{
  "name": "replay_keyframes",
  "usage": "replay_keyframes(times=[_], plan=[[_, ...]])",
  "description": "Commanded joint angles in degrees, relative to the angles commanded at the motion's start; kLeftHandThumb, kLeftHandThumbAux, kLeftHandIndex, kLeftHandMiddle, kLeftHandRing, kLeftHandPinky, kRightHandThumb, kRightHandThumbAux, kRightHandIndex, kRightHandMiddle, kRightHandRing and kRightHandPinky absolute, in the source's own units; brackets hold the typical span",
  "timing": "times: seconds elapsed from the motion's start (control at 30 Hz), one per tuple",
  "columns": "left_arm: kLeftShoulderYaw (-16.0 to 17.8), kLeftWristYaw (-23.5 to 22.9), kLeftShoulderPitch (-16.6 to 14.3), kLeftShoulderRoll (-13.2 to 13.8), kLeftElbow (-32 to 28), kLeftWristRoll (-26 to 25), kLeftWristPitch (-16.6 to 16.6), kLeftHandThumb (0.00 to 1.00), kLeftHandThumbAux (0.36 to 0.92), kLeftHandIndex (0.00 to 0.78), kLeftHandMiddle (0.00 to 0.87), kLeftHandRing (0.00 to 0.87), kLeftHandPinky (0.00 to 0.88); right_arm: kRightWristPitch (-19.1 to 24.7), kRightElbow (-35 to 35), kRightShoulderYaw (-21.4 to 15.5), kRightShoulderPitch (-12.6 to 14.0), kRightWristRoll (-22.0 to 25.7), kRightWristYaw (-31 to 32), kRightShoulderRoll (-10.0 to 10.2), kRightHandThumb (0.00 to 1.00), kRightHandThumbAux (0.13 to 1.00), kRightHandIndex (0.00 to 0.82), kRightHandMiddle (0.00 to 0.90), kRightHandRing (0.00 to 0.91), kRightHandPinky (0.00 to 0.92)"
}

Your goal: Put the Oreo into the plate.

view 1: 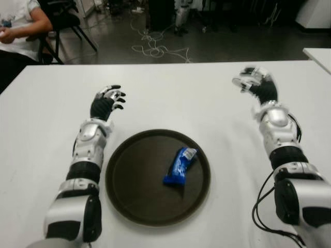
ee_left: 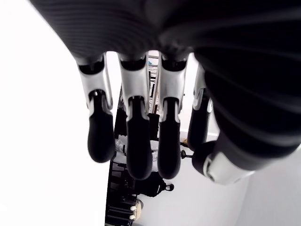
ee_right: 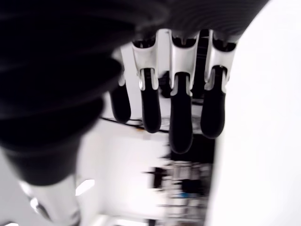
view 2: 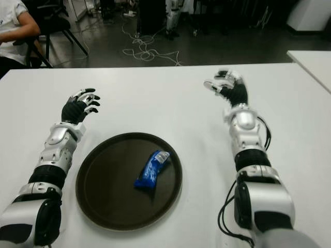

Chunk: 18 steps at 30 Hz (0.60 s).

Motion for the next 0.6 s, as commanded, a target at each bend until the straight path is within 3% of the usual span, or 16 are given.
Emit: replay_keyframes(times=[0.27,0.43,0.6], plan=[[0.0,-0.8,0.3,0.5,-0.4,0.0,0.3,0.818,0.690,0.350,0.503,0.512,0.574,0.7,-7.3,1.0,8.1,-1.0,-2.0,3.0,0.023,0.799,0.354,0.485,0.520,0.548],[-0.4,-0.7,0.6,0.6,-1.1,0.2,0.6,0.817,0.691,0.346,0.508,0.520,0.586,-0.6,-0.4,1.1,5.4,-2.3,-4.2,3.6,0.038,0.801,0.364,0.493,0.525,0.550],[-0.6,-0.3,0.7,0.8,-1.4,0.5,0.9,0.817,0.691,0.346,0.508,0.525,0.586,-1.6,6.4,0.7,2.2,-2.7,-5.0,2.8,0.052,0.806,0.374,0.493,0.523,0.545]])
